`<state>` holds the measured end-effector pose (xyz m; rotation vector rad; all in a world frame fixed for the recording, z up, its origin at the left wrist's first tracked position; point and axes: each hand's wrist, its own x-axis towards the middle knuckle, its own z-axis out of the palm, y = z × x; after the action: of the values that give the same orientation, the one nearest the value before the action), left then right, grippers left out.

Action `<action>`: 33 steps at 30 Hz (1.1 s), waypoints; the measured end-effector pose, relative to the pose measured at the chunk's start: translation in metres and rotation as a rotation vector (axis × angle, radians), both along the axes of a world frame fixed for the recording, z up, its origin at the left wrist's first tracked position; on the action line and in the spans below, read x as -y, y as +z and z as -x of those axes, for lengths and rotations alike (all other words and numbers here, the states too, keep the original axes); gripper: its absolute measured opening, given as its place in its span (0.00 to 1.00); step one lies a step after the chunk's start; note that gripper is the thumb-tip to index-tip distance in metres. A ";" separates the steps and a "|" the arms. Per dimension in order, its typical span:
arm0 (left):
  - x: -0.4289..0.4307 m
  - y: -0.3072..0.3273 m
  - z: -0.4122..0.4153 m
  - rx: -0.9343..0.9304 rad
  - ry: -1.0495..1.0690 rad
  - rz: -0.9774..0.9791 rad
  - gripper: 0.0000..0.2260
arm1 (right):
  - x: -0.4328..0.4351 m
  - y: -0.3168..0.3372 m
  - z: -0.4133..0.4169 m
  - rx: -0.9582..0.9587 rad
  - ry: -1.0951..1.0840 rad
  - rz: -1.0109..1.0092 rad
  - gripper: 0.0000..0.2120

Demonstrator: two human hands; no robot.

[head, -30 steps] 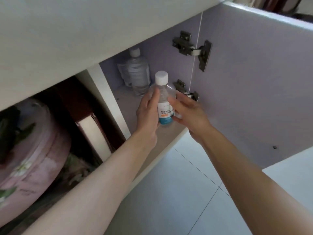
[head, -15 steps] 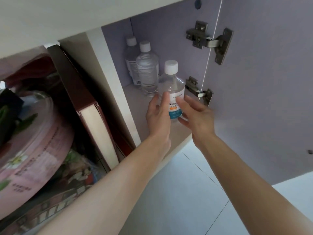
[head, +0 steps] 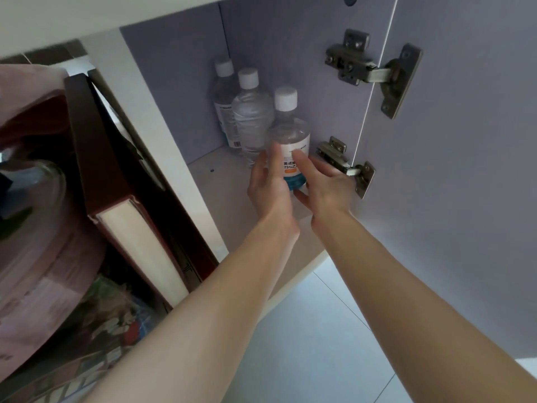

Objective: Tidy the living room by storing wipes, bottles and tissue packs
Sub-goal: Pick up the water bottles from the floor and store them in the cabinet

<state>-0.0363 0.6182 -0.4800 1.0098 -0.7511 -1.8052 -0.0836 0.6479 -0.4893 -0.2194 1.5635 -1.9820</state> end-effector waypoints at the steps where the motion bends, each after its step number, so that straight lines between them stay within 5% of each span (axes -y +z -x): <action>1: 0.002 0.000 0.002 -0.008 0.007 -0.006 0.03 | 0.003 0.001 -0.001 0.005 -0.007 -0.002 0.07; 3: 0.006 -0.001 0.004 -0.023 0.022 -0.017 0.02 | 0.008 0.001 -0.001 0.012 -0.018 -0.008 0.05; 7: 0.015 -0.001 0.010 -0.044 0.067 -0.026 0.03 | 0.018 -0.001 -0.001 0.047 -0.034 -0.021 0.19; 24: 0.023 -0.004 0.014 -0.061 0.075 -0.008 0.02 | 0.028 -0.010 0.001 0.051 -0.061 -0.026 0.17; 28: 0.019 -0.006 0.011 -0.029 0.043 0.023 0.12 | 0.022 -0.009 -0.004 0.020 -0.020 -0.019 0.05; 33: 0.005 -0.009 0.001 0.094 -0.010 0.039 0.20 | 0.000 -0.008 -0.006 0.017 -0.008 -0.075 0.03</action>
<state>-0.0376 0.6135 -0.4893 1.0722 -0.8472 -1.7549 -0.0779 0.6476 -0.4971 -0.1663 1.6264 -1.9227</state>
